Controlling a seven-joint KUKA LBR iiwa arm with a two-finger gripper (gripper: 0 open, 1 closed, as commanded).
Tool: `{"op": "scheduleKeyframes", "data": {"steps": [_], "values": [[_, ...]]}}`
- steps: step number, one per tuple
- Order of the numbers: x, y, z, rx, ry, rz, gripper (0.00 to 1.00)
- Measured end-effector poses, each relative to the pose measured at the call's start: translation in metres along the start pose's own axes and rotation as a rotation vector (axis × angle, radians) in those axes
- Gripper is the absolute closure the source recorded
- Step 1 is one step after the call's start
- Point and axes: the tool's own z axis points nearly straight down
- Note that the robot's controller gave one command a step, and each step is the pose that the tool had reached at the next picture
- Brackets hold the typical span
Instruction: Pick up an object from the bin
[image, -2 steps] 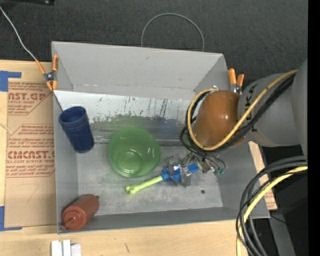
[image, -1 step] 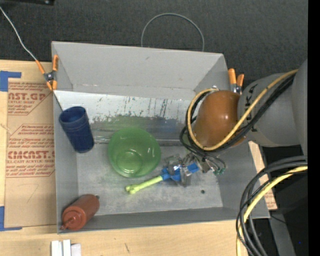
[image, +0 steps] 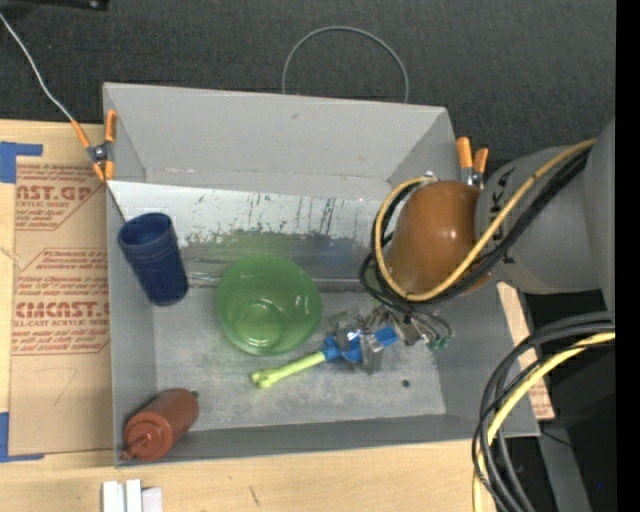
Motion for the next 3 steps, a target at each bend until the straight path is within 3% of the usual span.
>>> {"op": "scheduleKeyframes", "data": {"steps": [3], "values": [[0.0000,0.0000,0.0000,0.000,0.000,0.000,1.00]]}}
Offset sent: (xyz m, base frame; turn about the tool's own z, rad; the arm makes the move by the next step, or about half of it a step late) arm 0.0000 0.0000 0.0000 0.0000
